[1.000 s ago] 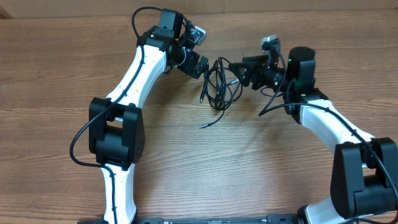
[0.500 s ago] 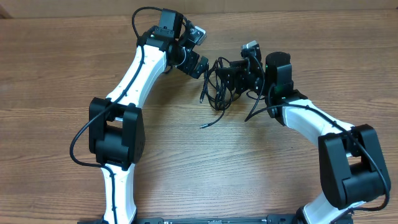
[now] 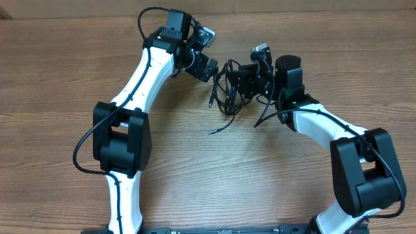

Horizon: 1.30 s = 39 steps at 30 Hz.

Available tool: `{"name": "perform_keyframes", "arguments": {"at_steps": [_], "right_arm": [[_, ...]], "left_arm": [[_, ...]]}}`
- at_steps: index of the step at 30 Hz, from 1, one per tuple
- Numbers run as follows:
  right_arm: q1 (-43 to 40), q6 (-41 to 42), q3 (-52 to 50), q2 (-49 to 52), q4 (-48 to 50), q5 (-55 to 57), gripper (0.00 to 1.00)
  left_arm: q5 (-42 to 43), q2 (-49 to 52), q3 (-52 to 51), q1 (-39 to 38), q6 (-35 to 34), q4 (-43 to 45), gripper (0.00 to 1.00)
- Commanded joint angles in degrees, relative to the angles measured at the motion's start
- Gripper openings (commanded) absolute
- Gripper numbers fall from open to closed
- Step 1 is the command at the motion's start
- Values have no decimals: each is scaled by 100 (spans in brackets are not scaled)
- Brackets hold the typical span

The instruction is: Untangle cables

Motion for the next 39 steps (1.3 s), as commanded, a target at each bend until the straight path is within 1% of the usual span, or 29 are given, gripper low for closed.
{"name": "perform_keyframes", "arguments": {"at_steps": [1,8,12,19,20,22,26,34,37,39], "right_arm": [[48,-26,46,140,72,66,41],[46,2,46,140,413,59,27],[42,22,46,140,518,50,22],[42,22,46,140,345,35,20],[42,20,46,140,299,35,22],[42,20,46,140,258,35,29],[42,20,46,140,258,37,29],[52,17,46,140,216,37,13],[52,17,46,140,111,37,4],[52,17,46,140,68,35,4]], "left_arm": [[68,-212,22,35,20,17,100],[66,-212,22,35,22,17,100],[63,-212,22,35,22,20,100],[66,-212,22,35,20,17,100],[66,-212,22,35,20,20,100],[66,-212,22,35,20,22,100],[63,-212,22,35,22,22,100],[48,-212,22,35,24,24,100],[48,-212,22,35,22,26,100],[48,-212,22,35,22,24,100]]}}
